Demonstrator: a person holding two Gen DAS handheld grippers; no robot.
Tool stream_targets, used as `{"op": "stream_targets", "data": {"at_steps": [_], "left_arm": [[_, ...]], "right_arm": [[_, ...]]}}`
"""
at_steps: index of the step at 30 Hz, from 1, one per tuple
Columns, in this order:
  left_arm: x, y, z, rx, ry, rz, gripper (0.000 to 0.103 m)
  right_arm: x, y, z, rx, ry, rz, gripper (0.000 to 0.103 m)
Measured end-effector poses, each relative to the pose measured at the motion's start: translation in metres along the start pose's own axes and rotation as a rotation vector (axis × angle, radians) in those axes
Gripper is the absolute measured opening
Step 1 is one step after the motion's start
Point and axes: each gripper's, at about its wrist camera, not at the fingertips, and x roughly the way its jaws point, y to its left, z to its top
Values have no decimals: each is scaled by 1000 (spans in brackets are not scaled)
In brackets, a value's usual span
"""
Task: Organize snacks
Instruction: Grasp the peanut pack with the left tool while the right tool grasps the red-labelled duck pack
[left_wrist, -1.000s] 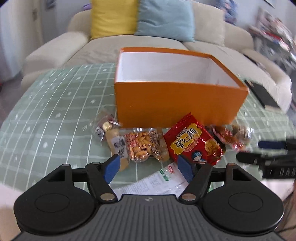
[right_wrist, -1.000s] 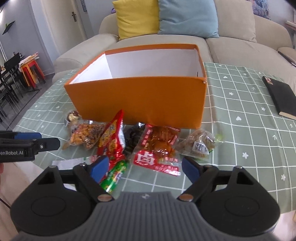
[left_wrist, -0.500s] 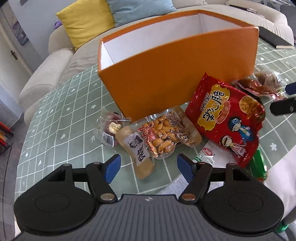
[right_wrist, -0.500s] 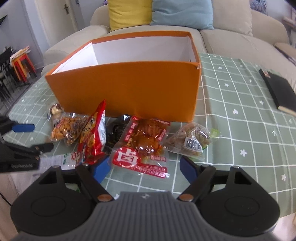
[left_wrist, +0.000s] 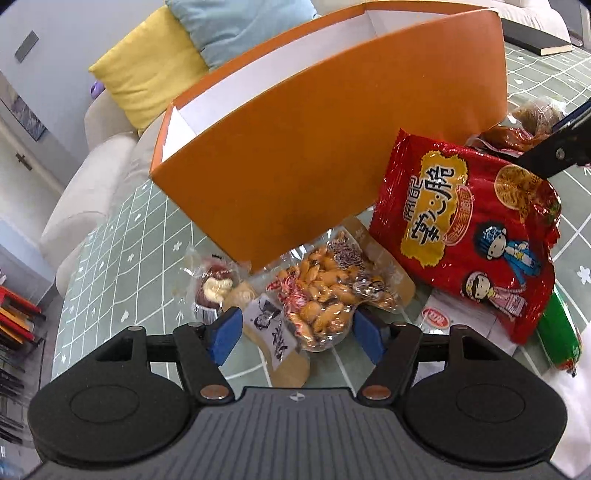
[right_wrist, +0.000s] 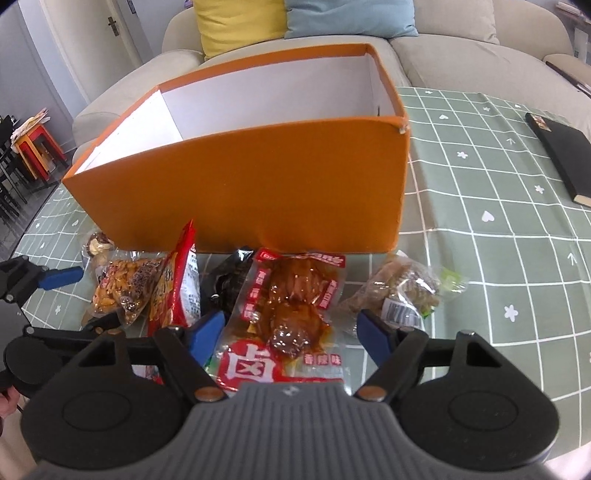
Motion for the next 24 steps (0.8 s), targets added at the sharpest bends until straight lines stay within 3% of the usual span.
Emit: {"op": "stream_targets", "data": {"at_steps": [1,3,5,11,14,16,19,20,24], "left_arm": [[0,-1,1,0,-5,-6,71],[-1,-2,1,-13,-10,-31,52],[-1,-3,0,-26,-9,-47,42],[-8,-5,0,-54,-20,-50,37],[-16,2,5,-122,-27,-71,36],[-22,8,8,-178,-16,-93,23],[-34,13,11,-226,-10,-119,22],[-38,12,11,-232,-11,-123,12],[-56,12,13,-279,-17,-140,7]], "right_arm": [[1,0,0,-4,3,1,74],[6,0,0,-6,18,4,68],[11,-2,-1,9,44,5,65],[17,-7,-5,30,66,1,63],[13,-9,-4,38,56,2,61],[9,-9,-4,35,49,0,61],[5,-9,-5,36,44,6,61],[3,-9,-5,36,43,7,61],[-3,-10,-8,35,33,6,61]]}}
